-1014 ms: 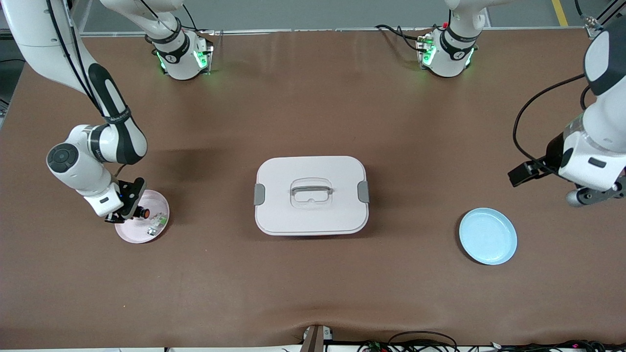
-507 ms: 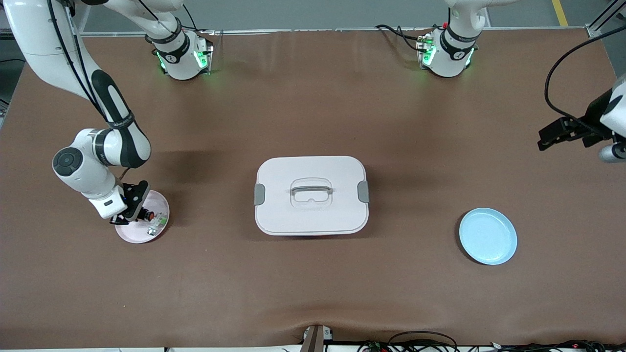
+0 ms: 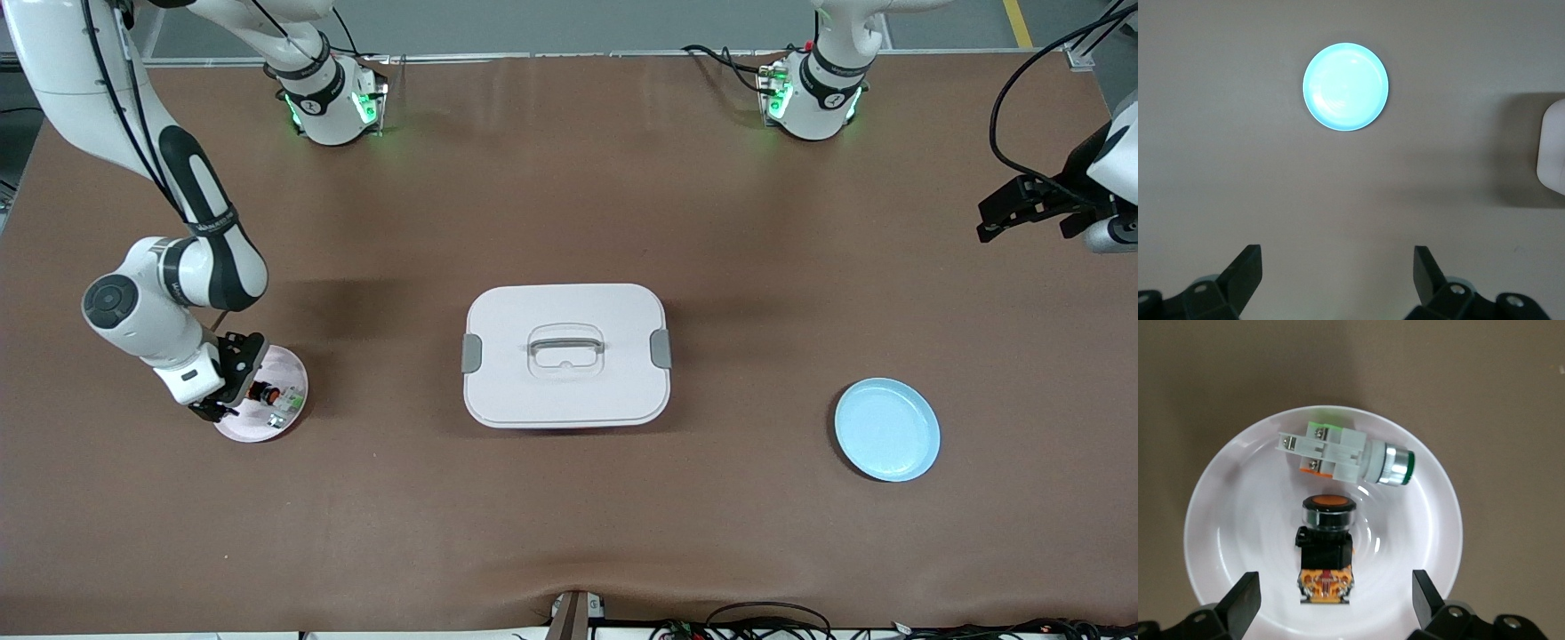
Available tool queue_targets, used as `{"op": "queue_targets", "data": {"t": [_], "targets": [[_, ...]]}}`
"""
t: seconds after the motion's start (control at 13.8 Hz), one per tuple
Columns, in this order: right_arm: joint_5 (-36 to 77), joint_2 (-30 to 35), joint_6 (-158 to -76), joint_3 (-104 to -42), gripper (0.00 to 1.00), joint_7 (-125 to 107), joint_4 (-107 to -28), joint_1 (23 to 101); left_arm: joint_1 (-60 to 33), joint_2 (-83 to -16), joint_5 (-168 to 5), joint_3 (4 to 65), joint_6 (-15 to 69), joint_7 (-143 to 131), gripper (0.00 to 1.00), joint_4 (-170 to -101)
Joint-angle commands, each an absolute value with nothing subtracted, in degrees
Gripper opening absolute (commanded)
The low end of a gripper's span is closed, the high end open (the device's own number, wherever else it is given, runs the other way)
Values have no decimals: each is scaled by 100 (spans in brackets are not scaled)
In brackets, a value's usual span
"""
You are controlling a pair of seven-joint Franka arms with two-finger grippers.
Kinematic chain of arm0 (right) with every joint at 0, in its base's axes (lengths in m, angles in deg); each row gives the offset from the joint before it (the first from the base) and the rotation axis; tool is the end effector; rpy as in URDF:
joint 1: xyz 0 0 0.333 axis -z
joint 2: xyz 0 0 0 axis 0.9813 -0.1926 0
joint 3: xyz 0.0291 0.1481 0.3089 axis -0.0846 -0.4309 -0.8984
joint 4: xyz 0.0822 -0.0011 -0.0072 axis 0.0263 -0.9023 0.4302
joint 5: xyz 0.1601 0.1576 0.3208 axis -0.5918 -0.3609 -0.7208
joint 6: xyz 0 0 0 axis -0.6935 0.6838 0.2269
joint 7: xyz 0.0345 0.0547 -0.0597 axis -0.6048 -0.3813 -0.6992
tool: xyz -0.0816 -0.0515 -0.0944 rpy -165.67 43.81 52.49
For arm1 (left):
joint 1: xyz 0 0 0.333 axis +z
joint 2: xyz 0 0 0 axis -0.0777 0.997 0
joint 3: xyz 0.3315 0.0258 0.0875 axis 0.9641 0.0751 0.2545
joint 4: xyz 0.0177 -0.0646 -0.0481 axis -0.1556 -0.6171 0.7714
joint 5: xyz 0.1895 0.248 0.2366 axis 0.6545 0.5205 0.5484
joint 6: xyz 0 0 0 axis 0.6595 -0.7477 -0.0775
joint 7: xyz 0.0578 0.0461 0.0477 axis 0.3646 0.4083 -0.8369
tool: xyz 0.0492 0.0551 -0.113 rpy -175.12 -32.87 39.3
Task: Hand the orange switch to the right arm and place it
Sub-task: 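Open the right gripper and release the switch on the pink plate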
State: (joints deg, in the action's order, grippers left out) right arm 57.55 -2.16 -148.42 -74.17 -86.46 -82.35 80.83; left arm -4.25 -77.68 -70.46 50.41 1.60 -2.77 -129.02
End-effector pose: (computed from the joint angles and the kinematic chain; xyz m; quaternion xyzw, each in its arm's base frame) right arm 0.6310 -0.0676 0.2193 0.7828 0.6207 0.0164 0.0411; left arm 0.5405 -0.0171 0.6240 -0.9998 -0.0095 -0.0053 0.0194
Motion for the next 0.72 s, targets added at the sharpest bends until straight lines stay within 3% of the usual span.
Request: {"op": "queue_targets", "data": {"t": [0.0, 0.29, 0.65], "targets": [[5634, 187, -13725, -7515, 100, -8640, -7800, 8188, -463, -7816, -7137, 5045, 177, -156, 100, -12823], [5484, 714, -12660, -7506, 100, -7290, -7483, 8162, -463, -7754, -7155, 5010, 54, -235, 100, -12594], [5484, 961, -10963, -7506, 100, -4802, -6438, 8153, -507, -7780, -7208, 4825, -113, -701, 100, -12585]]}}
